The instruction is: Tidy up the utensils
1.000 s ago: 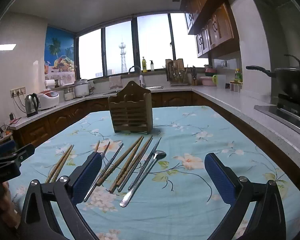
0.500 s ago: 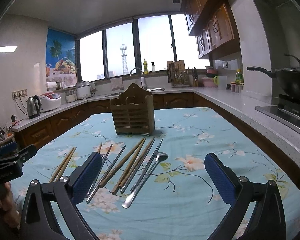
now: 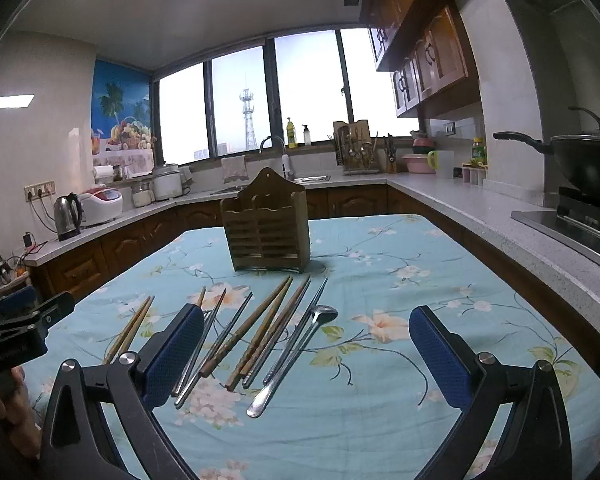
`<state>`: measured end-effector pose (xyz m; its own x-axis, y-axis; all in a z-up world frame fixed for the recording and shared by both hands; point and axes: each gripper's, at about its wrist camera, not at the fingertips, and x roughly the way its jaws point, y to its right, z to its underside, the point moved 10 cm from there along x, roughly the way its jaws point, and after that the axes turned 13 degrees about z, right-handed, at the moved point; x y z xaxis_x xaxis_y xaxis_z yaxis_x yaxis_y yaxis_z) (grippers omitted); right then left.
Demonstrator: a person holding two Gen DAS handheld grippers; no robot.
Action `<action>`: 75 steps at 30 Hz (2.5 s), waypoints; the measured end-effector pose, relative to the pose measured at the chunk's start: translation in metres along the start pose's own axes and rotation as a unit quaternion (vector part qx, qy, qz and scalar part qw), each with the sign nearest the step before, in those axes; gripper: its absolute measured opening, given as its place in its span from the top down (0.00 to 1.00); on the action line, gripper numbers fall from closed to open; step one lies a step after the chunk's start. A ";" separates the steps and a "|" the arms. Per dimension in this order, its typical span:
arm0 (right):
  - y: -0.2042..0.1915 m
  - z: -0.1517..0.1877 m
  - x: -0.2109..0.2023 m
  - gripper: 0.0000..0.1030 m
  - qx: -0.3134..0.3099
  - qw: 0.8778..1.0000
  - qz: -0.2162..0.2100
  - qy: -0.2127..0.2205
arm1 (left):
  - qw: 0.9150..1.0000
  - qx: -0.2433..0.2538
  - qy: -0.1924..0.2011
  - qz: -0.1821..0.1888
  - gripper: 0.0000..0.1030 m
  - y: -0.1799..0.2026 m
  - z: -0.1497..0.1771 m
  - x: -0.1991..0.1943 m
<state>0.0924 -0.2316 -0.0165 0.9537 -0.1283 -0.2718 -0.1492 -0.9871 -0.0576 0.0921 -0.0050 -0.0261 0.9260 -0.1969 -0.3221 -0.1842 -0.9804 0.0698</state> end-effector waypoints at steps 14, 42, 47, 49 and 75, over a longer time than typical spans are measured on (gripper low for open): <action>-0.001 -0.001 -0.001 0.00 0.002 1.000 0.000 -0.002 | 1.000 -0.002 -0.005 0.004 0.00 0.002 0.001 0.003; -0.009 0.028 0.100 0.38 0.082 0.962 -0.086 -0.245 | 0.955 -0.105 -0.216 0.174 0.33 0.021 0.024 0.120; -0.012 0.043 0.122 0.41 0.105 0.944 -0.102 -0.297 | 0.934 -0.114 -0.270 0.206 0.44 0.031 0.042 0.145; -0.011 0.048 0.130 0.41 0.113 0.938 -0.102 -0.311 | 0.927 -0.117 -0.286 0.212 0.51 0.035 0.048 0.156; -0.010 0.046 0.160 0.91 0.128 0.929 -0.113 -0.329 | 0.918 -0.120 -0.290 0.244 0.79 0.030 0.042 0.162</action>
<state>0.2344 -0.2378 -0.1038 0.6146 0.2485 -0.7486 -0.1021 -0.9160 -0.3879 0.2227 -0.0668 -0.1157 0.4086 -0.6499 -0.6409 -0.3878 -0.7592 0.5227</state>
